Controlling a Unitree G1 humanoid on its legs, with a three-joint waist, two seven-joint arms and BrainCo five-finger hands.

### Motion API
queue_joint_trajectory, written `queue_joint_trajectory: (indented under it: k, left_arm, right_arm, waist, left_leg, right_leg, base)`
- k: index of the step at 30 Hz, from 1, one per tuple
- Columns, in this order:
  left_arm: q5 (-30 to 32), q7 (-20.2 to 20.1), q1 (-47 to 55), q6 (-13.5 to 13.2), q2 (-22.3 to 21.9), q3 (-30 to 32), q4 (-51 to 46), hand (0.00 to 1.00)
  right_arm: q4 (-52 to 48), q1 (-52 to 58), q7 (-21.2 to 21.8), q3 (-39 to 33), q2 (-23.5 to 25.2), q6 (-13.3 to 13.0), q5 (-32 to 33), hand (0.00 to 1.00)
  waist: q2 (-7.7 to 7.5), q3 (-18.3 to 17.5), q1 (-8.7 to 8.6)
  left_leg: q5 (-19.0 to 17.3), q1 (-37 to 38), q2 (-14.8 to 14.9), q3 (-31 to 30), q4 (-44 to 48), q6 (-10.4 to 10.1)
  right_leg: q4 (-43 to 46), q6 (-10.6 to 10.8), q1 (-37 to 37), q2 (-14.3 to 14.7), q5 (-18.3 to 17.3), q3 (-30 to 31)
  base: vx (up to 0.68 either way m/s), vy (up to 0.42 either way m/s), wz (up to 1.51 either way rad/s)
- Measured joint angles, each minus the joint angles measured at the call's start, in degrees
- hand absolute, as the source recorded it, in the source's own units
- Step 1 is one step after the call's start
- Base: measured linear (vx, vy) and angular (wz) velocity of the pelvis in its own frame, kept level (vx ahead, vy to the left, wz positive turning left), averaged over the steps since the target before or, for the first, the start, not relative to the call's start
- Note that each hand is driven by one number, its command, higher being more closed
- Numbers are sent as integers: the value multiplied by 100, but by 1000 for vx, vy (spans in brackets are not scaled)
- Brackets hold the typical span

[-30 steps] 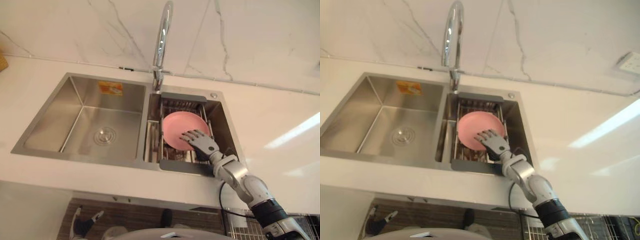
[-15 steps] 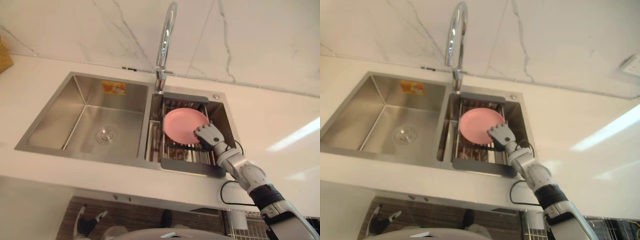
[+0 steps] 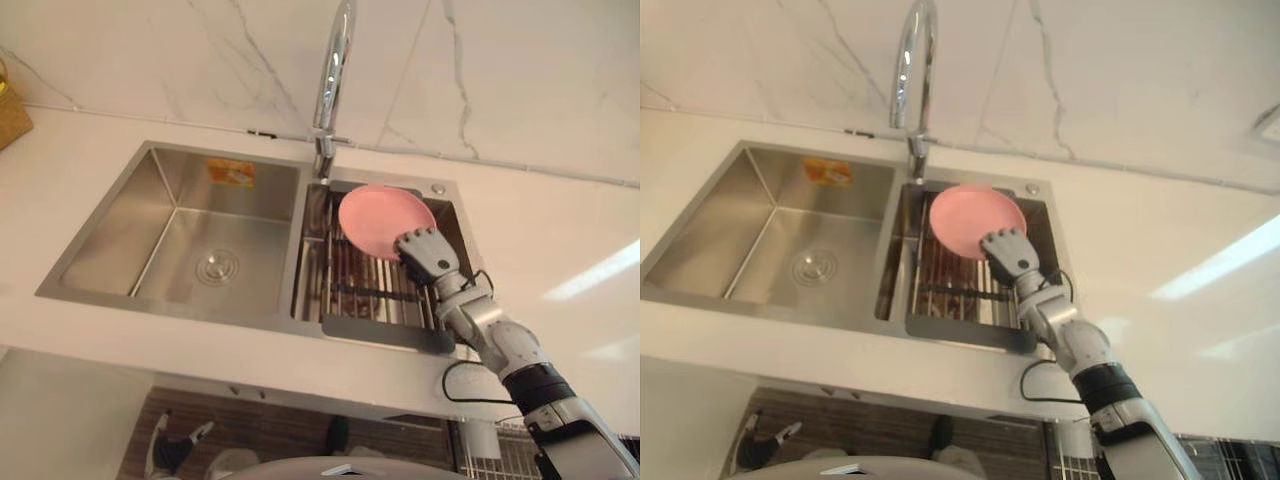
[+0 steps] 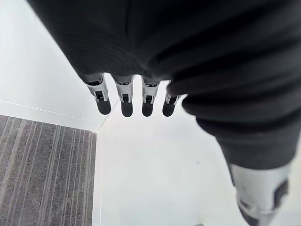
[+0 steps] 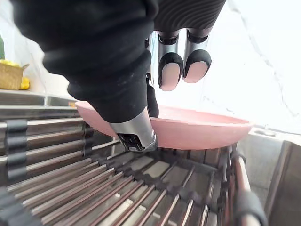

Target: Walk over to the sink, pick up the cup, carry it to the dishwasher, place the cup inside the dishwasher, then close the dishwasher door

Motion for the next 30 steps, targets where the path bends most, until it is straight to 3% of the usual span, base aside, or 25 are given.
queue_joint_trajectory:
  k: [18,30]
  left_arm:
    - [-103,4,133,-11,-6,4,-3,0]
    - [-101,28,146,-74,-7,0,-3,0]
  right_arm:
    - [-527,0,-74,-207,-149,-223,401,100]
    - [-858,4,16,-423,-506,-334,406,100]
  waist:
    - [28,22,-52]
    - [39,32,-72]
  left_leg:
    - [0,56,2,13,3,1]
    - [-2,56,5,80,-14,1]
  right_leg:
    - [0,0,9,5,0,21]
    - [0,0,-1,15,0,90]
  base:
    - [1,2,0]
    - [0,0,-2]
